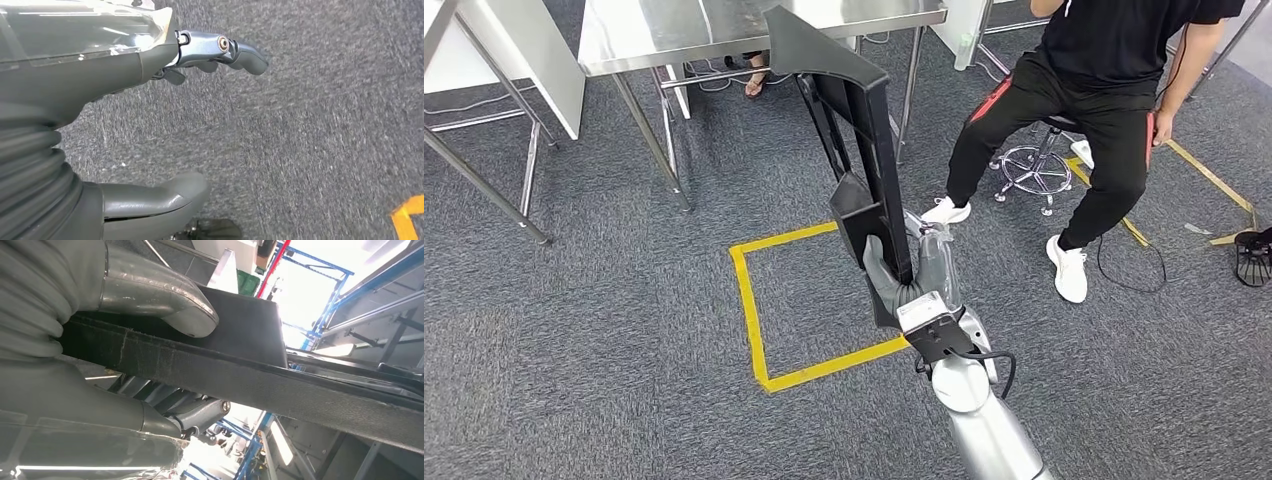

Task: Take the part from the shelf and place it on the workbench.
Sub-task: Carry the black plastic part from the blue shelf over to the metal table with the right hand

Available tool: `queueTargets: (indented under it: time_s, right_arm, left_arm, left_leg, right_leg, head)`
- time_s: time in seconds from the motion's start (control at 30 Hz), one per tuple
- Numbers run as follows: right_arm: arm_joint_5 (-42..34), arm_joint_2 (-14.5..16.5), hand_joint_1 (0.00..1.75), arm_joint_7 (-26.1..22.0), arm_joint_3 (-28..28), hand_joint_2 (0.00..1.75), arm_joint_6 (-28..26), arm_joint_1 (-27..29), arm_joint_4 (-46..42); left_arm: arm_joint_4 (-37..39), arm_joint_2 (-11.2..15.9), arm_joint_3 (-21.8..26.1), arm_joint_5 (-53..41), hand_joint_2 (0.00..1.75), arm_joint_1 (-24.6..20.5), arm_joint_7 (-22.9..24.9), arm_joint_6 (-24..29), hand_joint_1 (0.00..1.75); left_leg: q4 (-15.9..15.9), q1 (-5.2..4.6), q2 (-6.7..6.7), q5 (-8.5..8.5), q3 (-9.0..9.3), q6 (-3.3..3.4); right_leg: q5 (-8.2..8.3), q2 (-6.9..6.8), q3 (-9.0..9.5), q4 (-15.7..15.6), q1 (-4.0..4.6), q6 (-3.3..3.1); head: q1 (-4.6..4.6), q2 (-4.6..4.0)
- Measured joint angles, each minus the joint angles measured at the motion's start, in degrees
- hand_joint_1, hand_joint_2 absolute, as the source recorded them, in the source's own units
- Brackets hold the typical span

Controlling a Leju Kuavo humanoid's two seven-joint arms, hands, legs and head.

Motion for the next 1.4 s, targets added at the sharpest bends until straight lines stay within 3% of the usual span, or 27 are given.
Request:
queueTargets:
  time_s: [0.27,0.33,0.4,0.47,0.5,0.53,0.57,0.63,0.67,0.73,0.83,0.9,0.97,1.0,1.03,1.07,1.13,1.17,1.23,1.33,1.4]
  right_arm:
    - [0.4,0.1,1.75,0.4,0.0,1.75,-0.3,0.0,0.0]
    - [0.5,0.2,1.75,0.5,0.0,1.75,-0.5,0.0,0.0]
    - [0.6,0.3,1.75,0.6,-0.1,1.75,-0.6,0.0,0.0]
    - [0.6,0.2,1.75,0.6,-0.2,1.75,-0.7,0.2,0.0]
    - [0.7,0.2,1.75,0.7,-0.2,1.75,-0.8,0.4,0.0]
    - [0.7,0.1,1.75,0.7,-0.3,1.75,-0.8,0.6,0.0]
    - [0.8,0.1,1.75,0.7,-0.3,1.75,-0.8,0.7,0.0]
    - [1.1,0.1,1.75,0.8,-0.3,1.75,-0.8,0.7,0.0]
    - [1.3,0.1,1.75,0.8,-0.2,1.75,-0.8,0.7,0.0]
    - [1.6,0.1,1.75,1.0,-0.3,1.75,-0.8,0.7,0.0]
    - [2.0,0.3,1.75,1.3,-0.3,1.75,-0.8,0.6,0.0]
    - [2.1,0.4,1.75,1.3,-0.3,1.75,-0.8,0.6,0.0]
    - [2.1,0.5,1.75,1.3,-0.3,1.75,-0.8,0.6,0.0]
    - [2.1,0.5,1.75,1.3,-0.4,1.75,-0.8,0.7,0.0]
    - [2.1,0.5,1.75,1.4,-0.4,1.75,-0.8,0.7,0.0]
    - [2.1,0.5,1.75,1.4,-0.4,1.75,-0.8,0.7,0.0]
    - [2.1,0.5,1.75,1.4,-0.4,1.75,-0.8,0.7,0.0]
    - [2.1,0.5,1.75,1.4,-0.4,1.75,-0.8,0.6,0.0]
    - [2.2,0.5,1.75,1.4,-0.4,1.75,-0.8,0.5,0.0]
    - [2.4,0.7,1.75,1.5,-0.4,1.75,-0.8,0.5,0.0]
    - [2.5,0.8,1.75,1.5,-0.4,1.75,-0.8,0.4,-0.1]
  left_arm:
    - [0.0,0.0,0.0,-0.4,1.75,0.0,0.0,-0.4,0.0]
    - [0.0,0.0,0.0,-0.6,1.75,0.0,0.0,-0.4,0.0]
    - [0.0,-0.1,0.0,-0.6,1.75,-0.1,0.0,-0.4,0.0]
    - [0.0,-0.1,0.0,-0.7,1.75,-0.2,0.0,-0.5,0.0]
    - [0.0,-0.2,0.0,-0.7,1.75,-0.2,0.0,-0.5,0.0]
    - [0.0,-0.2,0.0,-0.7,1.75,-0.1,0.0,-0.5,0.0]
    - [0.0,-0.2,0.0,-0.7,1.75,-0.1,0.0,-0.5,0.0]
    - [0.0,-0.3,0.0,-0.7,1.75,0.0,0.0,-0.5,0.0]
    - [0.0,-0.4,0.0,-0.8,1.75,-0.1,0.0,-0.6,0.0]
    - [0.0,-0.4,0.0,-0.8,1.75,-0.1,0.0,-0.6,0.0]
    - [0.0,-0.4,0.0,-0.8,1.75,0.0,-0.1,-0.6,0.0]
    - [0.0,-0.4,0.0,-0.9,1.75,-0.1,-0.1,-0.6,0.0]
    - [0.0,-0.4,0.0,-0.9,1.75,0.0,-0.1,-0.6,0.0]
    - [0.0,-0.4,0.0,-0.9,1.75,0.0,-0.2,-0.6,0.0]
    - [0.0,-0.4,0.0,-0.9,1.75,0.0,-0.2,-0.6,0.0]
    - [0.0,-0.4,0.0,-0.9,1.75,0.0,-0.2,-0.6,0.0]
    - [0.0,-0.4,0.0,-0.9,1.75,0.0,-0.2,-0.6,0.0]
    - [0.0,-0.4,0.0,-0.9,1.75,0.0,-0.2,-0.6,0.0]
    - [0.0,-0.4,0.0,-0.9,1.75,-0.1,-0.2,-0.6,0.0]
    - [0.0,-0.4,0.0,-0.9,1.75,0.0,-0.2,-0.5,0.0]
    - [0.0,-0.5,0.0,-0.9,1.75,-0.1,-0.2,-0.5,0.0]
  left_leg:
    - [0.2,-0.58,-0.08,-0.5,-0.05,1.6]
    - [-0.6,-0.24,-0.11,-0.28,0.64,2.27]
    - [-1.3,0.17,-0.15,-0.04,1.39,2.8]
    - [-1.3,0.16,-0.34,-0.14,1.54,2.95]
    - [-1.3,0.14,-0.5,-0.23,1.6,2.91]
    - [-1.3,0.12,-0.69,-0.34,1.7,2.82]
    - [-1.2,0.13,-0.88,-0.49,1.87,2.66]
    - [-1.1,0.16,-1.22,-0.88,2.29,2.16]
    - [-1.0,0.08,-1.38,-1.17,2.43,1.8]
    - [-0.9,-0.03,-1.54,-1.63,2.51,1.13]
    - [-0.3,0.32,-1.27,-2.31,2.3,0.23]
    - [3.8,0.61,-0.65,-4.41,0.31,-0.53]
    - [11.6,0.92,-0.17,-7.53,-4.04,-1.15]
    - [14.8,1.05,-0.05,-8.27,-6.13,-1.32]
    - [16.0,1.14,0.02,-7.87,-7.31,-1.4]
    - [14.8,1.19,0.06,-6.26,-7.26,-1.37]
    - [7.2,1.19,0.23,-1.46,-4.08,-1.04]
    - [3.5,1.05,0.33,0.04,-2.24,-0.84]
    - [0.0,0.71,0.39,0.47,-0.2,-0.35]
    - [-0.7,0.57,0.09,-0.05,0.55,0.55]
    - [-1.4,0.79,0.04,-0.21,1.48,1.37]
  right_leg:
    - [0.18,-0.08,0.31,-0.8,-0.91,1.62]
    - [-0.34,-0.02,0.13,0.0,-0.87,1.89]
    - [-2.5,0.26,-2.14,4.8,-0.78,1.44]
    - [-5.38,0.57,-6.45,12.6,-0.74,0.96]
    - [-6.01,0.66,-8.17,15.3,-0.73,1.03]
    - [-5.73,0.72,-8.87,16.0,-0.71,1.32]
    - [-4.5,0.74,-8.31,14.2,-0.72,1.76]
    - [-0.82,0.75,-4.74,6.1,-0.79,2.44]
    - [0.61,0.78,-3.03,2.5,-0.78,2.36]
    - [1.67,0.84,-1.56,-0.4,-0.65,1.45]
    - [1.62,0.87,-1.14,-0.6,-0.72,0.02]
    - [1.36,0.84,-0.61,-0.7,-0.97,-0.8]
    - [0.95,0.77,-0.2,-0.7,-0.85,-1.36]
    - [0.74,0.75,-0.03,-0.6,-0.8,-1.48]
    - [0.51,0.76,0.2,-0.6,-0.78,-1.51]
    - [0.24,0.79,0.54,-0.6,-0.77,-1.46]
    - [-0.47,0.83,1.55,-0.7,-0.78,-1.18]
    - [-0.82,0.83,1.98,-0.7,-0.62,-0.95]
    - [-1.33,0.77,2.35,-0.9,-0.37,-0.35]
    - [-1.86,0.63,2.49,-0.9,-0.12,0.57]
    - [-3.26,0.67,0.97,2.4,-0.05,0.68]
  head:
    - [-0.03,0.0]
    - [-0.01,0.0]
    - [0.07,0.0]
    - [0.1,0.0]
    - [0.09,0.0]
    - [0.08,0.0]
    - [0.08,0.0]
    - [0.09,0.0]
    - [0.08,0.0]
    - [0.05,0.0]
    - [-0.01,0.0]
    - [-0.11,0.0]
    - [-0.19,0.0]
    - [-0.19,0.0]
    - [-0.2,0.0]
    - [-0.2,0.0]
    - [-0.18,0.0]
    - [-0.17,0.0]
    - [-0.15,0.0]
    - [-0.12,0.0]
    - [-0.08,0.0]
